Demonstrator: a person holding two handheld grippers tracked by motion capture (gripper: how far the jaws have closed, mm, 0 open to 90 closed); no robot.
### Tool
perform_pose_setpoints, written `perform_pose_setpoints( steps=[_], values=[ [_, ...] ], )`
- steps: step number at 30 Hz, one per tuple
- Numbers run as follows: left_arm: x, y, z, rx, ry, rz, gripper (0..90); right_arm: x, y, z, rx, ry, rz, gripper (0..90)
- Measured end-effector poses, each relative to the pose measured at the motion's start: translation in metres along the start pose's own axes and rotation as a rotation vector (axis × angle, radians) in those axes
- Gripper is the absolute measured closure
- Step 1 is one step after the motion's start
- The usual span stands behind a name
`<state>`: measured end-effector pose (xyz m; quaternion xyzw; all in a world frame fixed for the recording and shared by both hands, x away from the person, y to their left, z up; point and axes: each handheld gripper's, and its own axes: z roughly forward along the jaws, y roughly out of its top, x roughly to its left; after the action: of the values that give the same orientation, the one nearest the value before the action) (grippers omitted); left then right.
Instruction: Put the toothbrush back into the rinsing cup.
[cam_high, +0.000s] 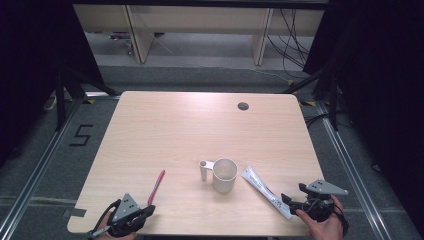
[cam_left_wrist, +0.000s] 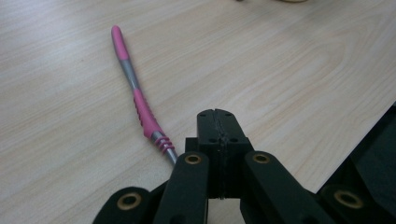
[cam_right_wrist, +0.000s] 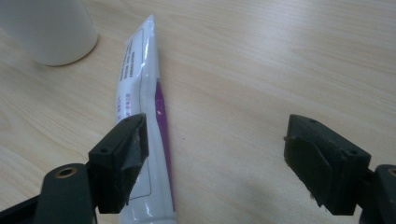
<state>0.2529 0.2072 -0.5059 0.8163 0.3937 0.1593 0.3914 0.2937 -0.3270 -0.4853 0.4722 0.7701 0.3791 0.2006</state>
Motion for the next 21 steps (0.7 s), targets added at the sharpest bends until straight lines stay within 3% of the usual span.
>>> perform_pose_setpoints(
  steps=[21],
  values=[
    [0.0066, -0.0045, 0.0027, 0.053, 0.018, 0.010, 89.4, 0.0007, 0.0002, 0.0010, 0.010, 0.026, -0.020, 24.1]
  ],
)
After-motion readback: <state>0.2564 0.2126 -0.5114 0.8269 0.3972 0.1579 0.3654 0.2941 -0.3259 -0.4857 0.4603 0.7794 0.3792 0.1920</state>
